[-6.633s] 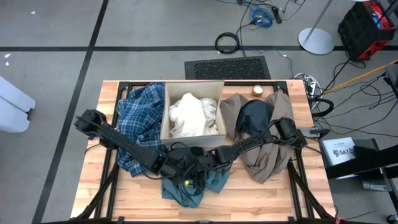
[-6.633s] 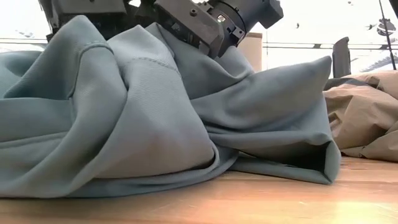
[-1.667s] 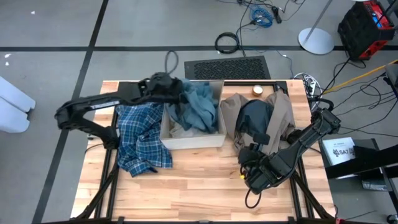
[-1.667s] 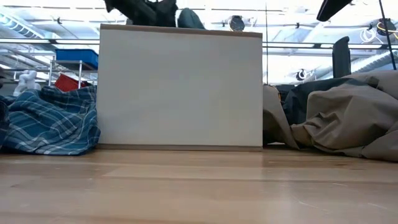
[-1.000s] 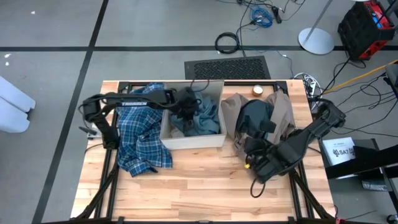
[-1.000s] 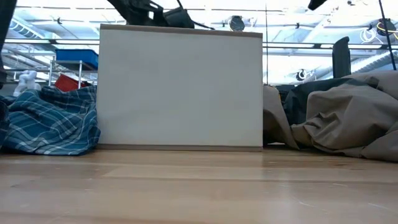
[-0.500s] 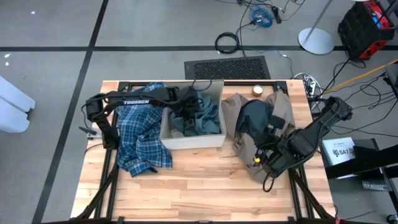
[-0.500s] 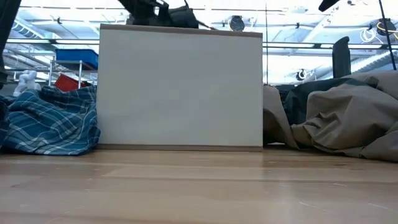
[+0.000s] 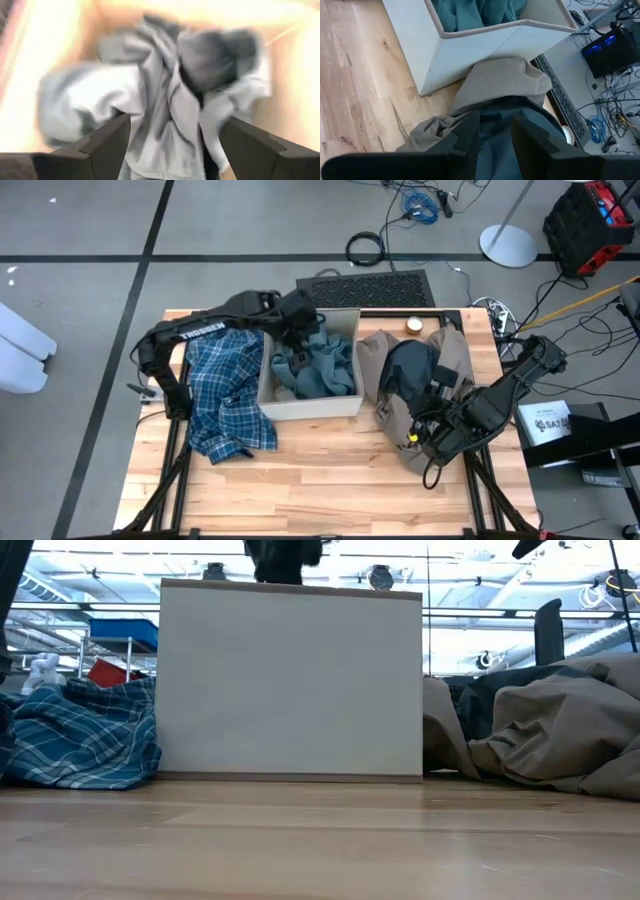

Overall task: Sort clothes
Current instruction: Put the blue, green pants into the laundry organizer, then put the blue polo shirt into the laundry organizer

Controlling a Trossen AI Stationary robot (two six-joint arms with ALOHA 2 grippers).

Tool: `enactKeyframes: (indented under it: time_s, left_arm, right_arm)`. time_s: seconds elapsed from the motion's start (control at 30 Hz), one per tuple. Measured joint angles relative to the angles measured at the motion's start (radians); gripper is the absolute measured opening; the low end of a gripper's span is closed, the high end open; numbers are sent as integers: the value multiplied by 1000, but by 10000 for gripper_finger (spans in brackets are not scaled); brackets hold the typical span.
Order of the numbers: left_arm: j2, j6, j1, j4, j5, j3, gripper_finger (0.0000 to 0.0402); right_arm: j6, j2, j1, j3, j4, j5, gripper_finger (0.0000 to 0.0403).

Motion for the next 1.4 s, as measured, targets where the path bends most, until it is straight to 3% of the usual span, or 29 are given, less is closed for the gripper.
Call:
enactKeyframes:
  time_s: [0.27, 0.43, 0.67, 0.93, 1.3, 1.4]
  left_arm:
    - [0, 19, 13, -131, -144, 257, 301]
    - [-6, -27, -9, -184, -74, 368, 302]
    - [-22, -134, -111, -358, -27, 371, 302]
    - [-24, -348, -364, -433, -46, 370, 302]
    - [-24, -801, -811, -431, -402, 365, 302]
    - [-24, -941, -902, -434, -483, 293, 302]
  right_arm:
    - [-3, 0, 0, 0, -2, 0, 98]
    - [-9, 0, 0, 0, -2, -14, 98]
    - [-1, 0, 0, 0, -1, -40, 98]
    - [-9, 0, 0, -2, 3, -35, 98]
    - [-55, 0, 0, -86, 43, -35, 98]
    - [-83, 0, 0, -92, 99, -35, 98]
